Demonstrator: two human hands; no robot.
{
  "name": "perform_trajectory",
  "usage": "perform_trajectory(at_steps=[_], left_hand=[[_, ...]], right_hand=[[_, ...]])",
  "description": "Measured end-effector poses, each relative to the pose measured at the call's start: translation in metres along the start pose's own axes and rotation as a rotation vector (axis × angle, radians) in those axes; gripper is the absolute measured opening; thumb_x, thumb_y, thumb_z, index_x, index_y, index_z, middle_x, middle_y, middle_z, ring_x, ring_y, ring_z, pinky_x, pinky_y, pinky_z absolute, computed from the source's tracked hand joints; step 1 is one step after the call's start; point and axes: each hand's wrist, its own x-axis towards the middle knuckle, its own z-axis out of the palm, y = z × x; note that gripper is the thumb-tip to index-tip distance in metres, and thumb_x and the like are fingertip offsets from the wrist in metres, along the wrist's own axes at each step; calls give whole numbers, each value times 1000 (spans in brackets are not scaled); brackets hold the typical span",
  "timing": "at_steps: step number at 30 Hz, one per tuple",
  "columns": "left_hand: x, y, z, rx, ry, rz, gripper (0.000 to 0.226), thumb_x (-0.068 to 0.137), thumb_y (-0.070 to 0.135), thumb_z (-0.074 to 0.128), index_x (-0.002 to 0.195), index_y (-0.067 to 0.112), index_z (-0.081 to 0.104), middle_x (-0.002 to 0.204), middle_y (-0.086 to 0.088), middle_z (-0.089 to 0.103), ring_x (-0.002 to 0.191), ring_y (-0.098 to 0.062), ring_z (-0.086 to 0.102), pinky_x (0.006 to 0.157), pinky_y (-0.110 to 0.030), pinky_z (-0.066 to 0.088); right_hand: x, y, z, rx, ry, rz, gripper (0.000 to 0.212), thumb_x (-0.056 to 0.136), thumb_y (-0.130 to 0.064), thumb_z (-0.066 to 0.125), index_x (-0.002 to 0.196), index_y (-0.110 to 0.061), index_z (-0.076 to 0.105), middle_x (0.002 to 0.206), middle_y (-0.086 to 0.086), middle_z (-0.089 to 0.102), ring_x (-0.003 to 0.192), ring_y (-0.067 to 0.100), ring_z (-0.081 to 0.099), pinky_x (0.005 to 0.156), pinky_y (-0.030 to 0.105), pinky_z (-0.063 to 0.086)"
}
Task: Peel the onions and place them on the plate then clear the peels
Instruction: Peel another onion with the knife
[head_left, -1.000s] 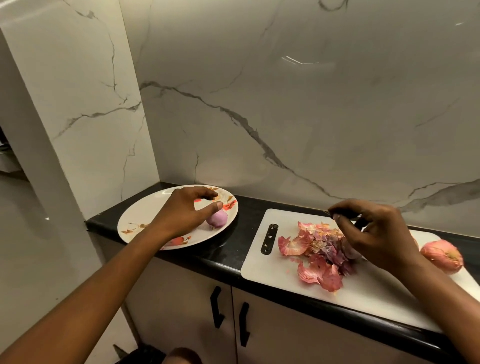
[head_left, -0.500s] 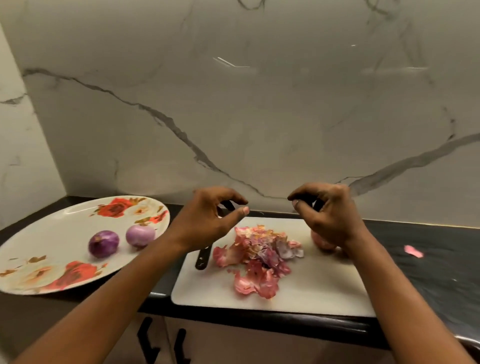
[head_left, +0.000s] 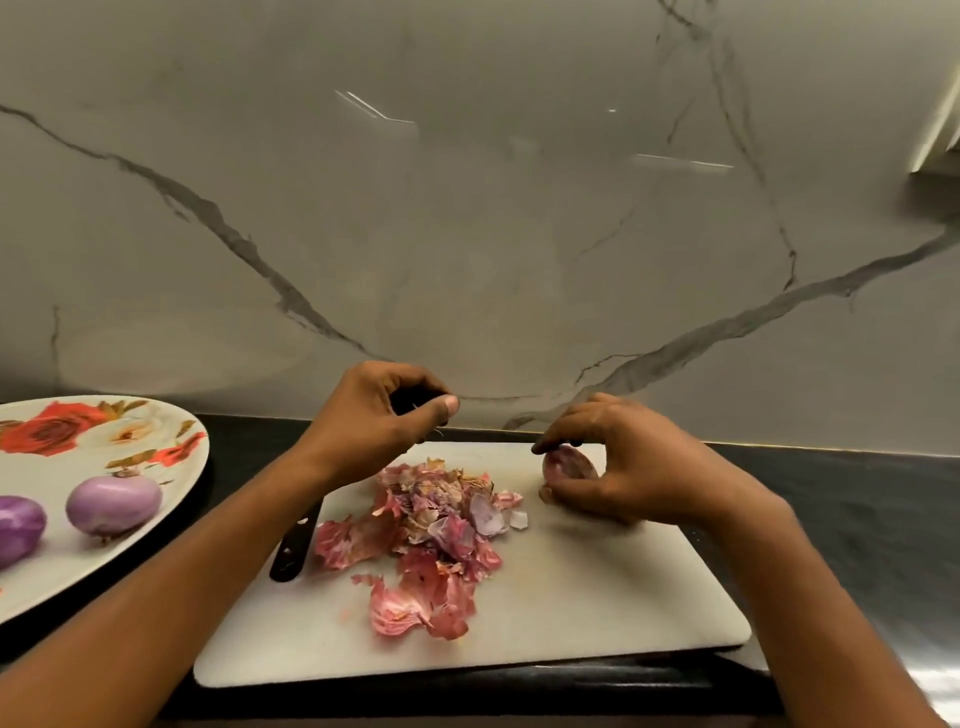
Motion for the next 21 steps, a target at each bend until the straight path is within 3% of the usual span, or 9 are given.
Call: perform_trajectory(at_steps=[2,5,10,14,17,21], left_hand=[[-3,0,-1,0,-1,-3,10,96,24,76,101,17,81,82,2,78,72,-14,72,60,-20,54],[-6,0,-1,-8,-7,-11,10,96,25,75,101,18,81,83,3,78,72,-13,72,60,-21,55],[-10,0,4,38,-85,-5,11,94,33,76,103,27,79,88,14,76,77,-12,73,70,-29,62],[-9,5,5,-109,-102,-81,36,91,47,73,121,28,74,107,9,78,86,-17,79,79,-37,65],[-5,8,1,-357,-76,-178,40,93,38,72,128,19,71,112,-7,79,95,-29,79,87,-45,65],[-2,9,-11,-703,-112,-241,41,96,25,74,134,12,67,124,-19,75,110,-42,74,94,-48,63]], right_hand=[[-2,0,-2,-44,-80,4,51,79,-57,79,127,-43,70,123,-25,67,117,-1,56,99,28,49],[-2,2,-2,-14,-128,31,61,80,-37,84,137,-43,64,133,-24,64,120,1,57,102,26,48],[15,3,-2,14,-150,82,54,85,-29,78,135,-43,63,123,-20,67,110,7,65,94,31,56],[43,-8,-2,517,-3,3,57,86,-21,88,136,-27,62,125,-5,72,110,14,73,95,37,62],[60,-22,3,793,57,-72,50,84,-10,88,128,-11,64,121,8,74,109,26,76,93,46,63],[60,-33,16,999,172,-74,49,79,-10,88,125,-9,69,118,6,77,106,27,77,90,39,64]])
